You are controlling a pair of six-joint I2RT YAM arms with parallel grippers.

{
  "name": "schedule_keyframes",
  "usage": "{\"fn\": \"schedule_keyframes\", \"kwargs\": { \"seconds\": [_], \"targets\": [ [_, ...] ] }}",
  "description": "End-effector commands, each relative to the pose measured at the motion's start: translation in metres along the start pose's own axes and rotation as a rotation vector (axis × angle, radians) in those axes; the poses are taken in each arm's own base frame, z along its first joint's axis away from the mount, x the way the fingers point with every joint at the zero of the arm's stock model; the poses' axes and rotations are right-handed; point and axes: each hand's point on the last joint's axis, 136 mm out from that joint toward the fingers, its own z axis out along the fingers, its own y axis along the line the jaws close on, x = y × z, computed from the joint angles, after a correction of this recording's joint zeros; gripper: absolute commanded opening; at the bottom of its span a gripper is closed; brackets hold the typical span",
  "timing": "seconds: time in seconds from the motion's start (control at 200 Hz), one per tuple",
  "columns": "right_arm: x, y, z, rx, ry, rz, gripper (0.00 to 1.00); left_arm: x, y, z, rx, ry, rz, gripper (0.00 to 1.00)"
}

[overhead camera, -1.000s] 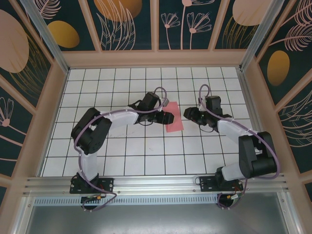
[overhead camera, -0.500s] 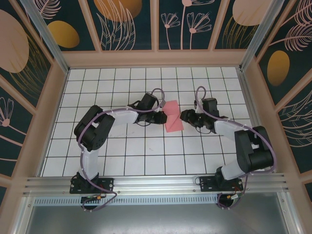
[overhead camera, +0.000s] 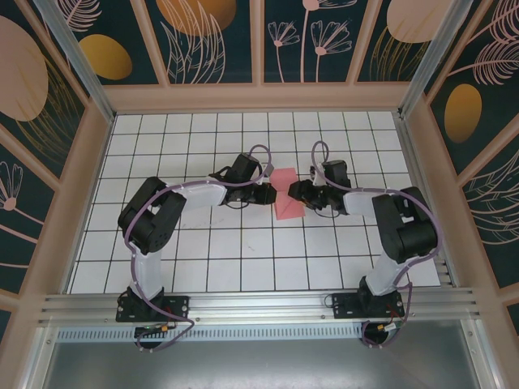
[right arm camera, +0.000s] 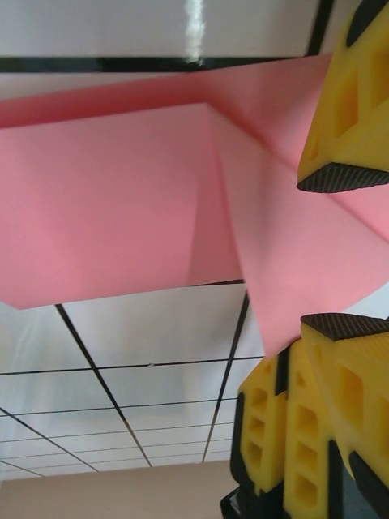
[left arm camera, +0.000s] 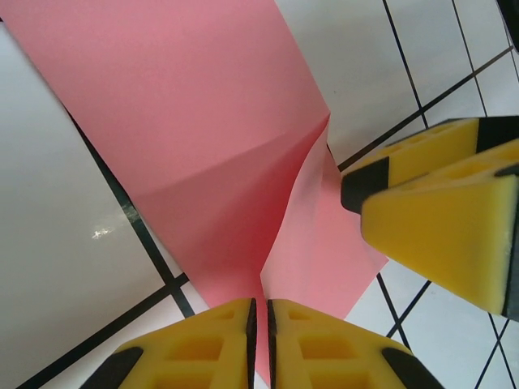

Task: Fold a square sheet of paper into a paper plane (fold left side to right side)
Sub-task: Fold the triangle a second time at the center of the table, then turn over the paper at the center of the table.

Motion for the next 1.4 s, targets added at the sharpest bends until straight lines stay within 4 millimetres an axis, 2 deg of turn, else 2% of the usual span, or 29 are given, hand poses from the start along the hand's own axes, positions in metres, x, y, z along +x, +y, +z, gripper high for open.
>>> {"fn": "schedule_keyframes", "kwargs": {
  "seconds": [0.0,0.105,0.255,0.345,0.48,0.696,0.796,0.971,1.051,1.196,1.281,1.396],
  "targets": [
    [-0.012,0.011,0.009,-0.045,-0.006,-0.016,0.47,-0.007,0.0,-0.008,-0.018,-0.031,-0.002,0.16],
    [-0.012,0.008,0.009,-0.026,-0.009,-0.009,0.47,-0.006,0.003,-0.009,-0.032,-0.03,-0.006,0.15],
    [-0.012,0.005,-0.005,0.037,-0.033,-0.034,0.47,-0.007,-0.003,-0.01,-0.001,-0.034,-0.001,0.11],
    [-0.012,0.0,-0.015,0.068,-0.052,-0.035,0.48,-0.009,-0.012,-0.01,0.043,-0.035,0.004,0.2],
    [-0.013,-0.008,-0.028,0.089,-0.076,-0.022,0.49,-0.014,-0.025,-0.016,0.099,-0.051,0.015,0.25],
    [-0.017,-0.012,-0.038,0.106,-0.097,-0.018,0.5,-0.016,-0.037,-0.024,0.147,-0.066,0.029,0.42],
    [-0.017,-0.012,-0.04,0.105,-0.102,-0.019,0.5,-0.016,-0.035,-0.015,0.153,-0.045,0.02,0.49],
    [-0.016,-0.01,-0.04,0.1,-0.101,-0.016,0.5,-0.017,-0.024,0.005,0.124,-0.008,0.013,0.49],
    [-0.015,-0.01,-0.04,0.096,-0.096,-0.015,0.5,-0.017,-0.023,0.011,0.132,0.004,0.008,0.44],
    [-0.012,-0.011,-0.036,0.08,-0.078,-0.005,0.5,-0.017,-0.019,0.01,0.108,-0.002,0.011,0.18],
    [-0.01,-0.011,-0.033,0.07,-0.069,0.001,0.49,-0.018,-0.016,0.006,0.077,-0.011,0.018,0.07],
    [-0.009,-0.011,-0.027,0.062,-0.054,0.005,0.49,-0.019,-0.013,-0.001,0.049,-0.029,0.022,0.04]
  ]
}}
